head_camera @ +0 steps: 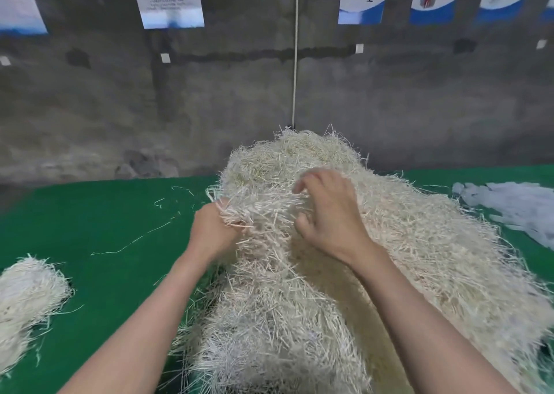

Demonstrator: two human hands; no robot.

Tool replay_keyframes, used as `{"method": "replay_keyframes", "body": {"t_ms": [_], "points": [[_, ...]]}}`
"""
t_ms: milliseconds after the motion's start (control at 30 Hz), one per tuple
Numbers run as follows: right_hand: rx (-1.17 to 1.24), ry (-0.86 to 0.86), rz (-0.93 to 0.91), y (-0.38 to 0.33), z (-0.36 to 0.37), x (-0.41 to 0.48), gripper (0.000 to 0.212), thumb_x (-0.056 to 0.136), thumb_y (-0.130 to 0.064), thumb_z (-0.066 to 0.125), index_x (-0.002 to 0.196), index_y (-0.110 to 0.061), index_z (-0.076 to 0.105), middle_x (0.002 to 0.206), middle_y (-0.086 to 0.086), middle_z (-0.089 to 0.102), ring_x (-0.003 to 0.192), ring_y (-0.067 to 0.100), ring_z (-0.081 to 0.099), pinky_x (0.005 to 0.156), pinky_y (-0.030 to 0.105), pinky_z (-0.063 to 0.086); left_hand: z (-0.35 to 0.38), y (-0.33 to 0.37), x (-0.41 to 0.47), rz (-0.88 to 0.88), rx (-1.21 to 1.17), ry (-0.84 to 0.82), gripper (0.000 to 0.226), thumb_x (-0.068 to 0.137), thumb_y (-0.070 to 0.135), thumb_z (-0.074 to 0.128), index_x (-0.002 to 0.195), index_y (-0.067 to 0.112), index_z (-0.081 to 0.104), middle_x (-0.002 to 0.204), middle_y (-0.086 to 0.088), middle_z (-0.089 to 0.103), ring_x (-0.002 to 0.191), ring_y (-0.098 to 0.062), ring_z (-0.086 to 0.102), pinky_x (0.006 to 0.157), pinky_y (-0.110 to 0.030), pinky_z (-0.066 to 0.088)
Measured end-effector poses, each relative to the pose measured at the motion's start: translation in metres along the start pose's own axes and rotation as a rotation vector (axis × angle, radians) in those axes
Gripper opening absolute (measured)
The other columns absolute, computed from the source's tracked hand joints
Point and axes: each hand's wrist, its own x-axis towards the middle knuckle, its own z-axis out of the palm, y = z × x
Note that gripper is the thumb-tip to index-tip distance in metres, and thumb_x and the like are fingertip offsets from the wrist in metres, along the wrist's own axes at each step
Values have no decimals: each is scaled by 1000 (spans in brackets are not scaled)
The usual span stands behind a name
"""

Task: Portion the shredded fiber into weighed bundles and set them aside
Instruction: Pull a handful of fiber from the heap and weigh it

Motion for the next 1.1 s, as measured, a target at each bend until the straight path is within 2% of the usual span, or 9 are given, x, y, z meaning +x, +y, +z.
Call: {"method": "replay_keyframes", "body": {"t_ms": [133,200,300,467,600,733,867,1033,1100], "points": [[-118,-317,75,-12,33,12,41,81,3,50,116,-19,52,116,-3,57,118,20,49,116,49,16,-10,18,-11,-73,-313,-168,15,83,-8,56,88,5,61,80,8,68,76,-14,61,64,-11,48],[-149,-256,148,1,40,17,58,81,7,50,131,-21,46,141,0,47,132,22,41,117,51,8,-21,14,-14,-219,-339,-362,30,86,2,60,115,8,54,124,-1,56,122,-28,50,100,-30,41],[-31,-110,288,13,32,32,52,84,8,46,129,-17,48,126,-1,54,115,21,49,114,55,17,-20,3,-20,-256,-148,-666,63,74,29,76,128,16,47,138,-3,42,120,-14,46,101,-36,45],[135,-19,253,1,20,35,36,71,11,50,92,-17,44,76,-11,43,78,21,49,92,49,41,17,-7,-15,-136,409,-416,109,71,7,69,150,32,-2,153,-15,19,73,-6,57,51,-16,46],[153,-68,201,-13,20,20,48,66,5,60,106,-19,47,89,-13,48,88,17,51,100,48,37,20,-2,-16,-256,315,-280,34,78,8,57,111,13,56,81,6,59,52,-2,47,38,-13,34],[157,-234,234,-6,35,-8,71,82,-25,65,144,-23,30,145,-1,39,132,18,39,114,47,27,10,9,0,-291,-1,-33,24,87,-2,49,67,12,51,60,4,46,42,1,38,43,-12,34],[39,-262,233,4,61,-36,62,84,-35,62,140,-25,37,141,0,44,133,22,39,115,40,25,4,25,2,-453,-841,9,22,90,-10,32,82,4,48,101,-5,55,74,-2,56,74,-24,55],[-242,-357,415,58,48,-45,81,77,-54,65,143,-44,21,152,-2,27,140,20,24,113,48,12,-9,19,10,-519,-936,159,41,84,-11,42,125,-5,49,119,-19,58,112,-32,56,101,-49,41],[-273,-384,420,66,47,-46,84,76,-57,66,144,-43,19,154,1,25,141,22,21,113,51,8,-11,14,10,-546,-899,201,31,90,-3,42,119,-4,50,92,-10,58,85,-23,59,95,-42,45]]}}
